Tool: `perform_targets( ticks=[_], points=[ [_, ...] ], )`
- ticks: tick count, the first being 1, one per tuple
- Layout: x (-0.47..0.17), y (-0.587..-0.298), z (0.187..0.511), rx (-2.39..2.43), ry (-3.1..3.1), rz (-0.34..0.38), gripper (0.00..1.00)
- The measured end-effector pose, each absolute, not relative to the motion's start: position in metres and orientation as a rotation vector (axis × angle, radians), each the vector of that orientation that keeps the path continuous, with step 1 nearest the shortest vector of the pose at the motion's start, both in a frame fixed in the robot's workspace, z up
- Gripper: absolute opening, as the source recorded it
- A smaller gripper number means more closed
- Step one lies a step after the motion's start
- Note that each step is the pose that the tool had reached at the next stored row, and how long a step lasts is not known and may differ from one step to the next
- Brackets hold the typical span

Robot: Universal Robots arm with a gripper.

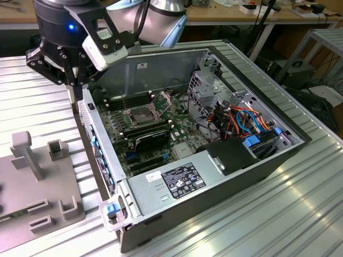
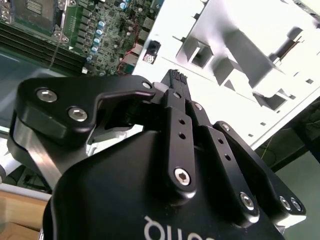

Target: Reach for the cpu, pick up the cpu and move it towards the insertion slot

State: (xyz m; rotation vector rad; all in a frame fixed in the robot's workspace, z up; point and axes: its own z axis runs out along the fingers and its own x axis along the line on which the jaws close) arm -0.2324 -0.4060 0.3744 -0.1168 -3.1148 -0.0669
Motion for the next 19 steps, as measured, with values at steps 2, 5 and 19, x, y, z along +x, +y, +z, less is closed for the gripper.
perform_targets(
  ticks=[2,5,19],
  points=[
    [-0.237,-0.408,0.374,-0.115,-3.115,-0.067,0.11],
    [-0.251,-0.41,0.373,-0.113,-3.115,-0.069,0.11],
    [-0.318,-0.415,0.368,-0.11,-3.115,-0.071,0.11]
  ],
)
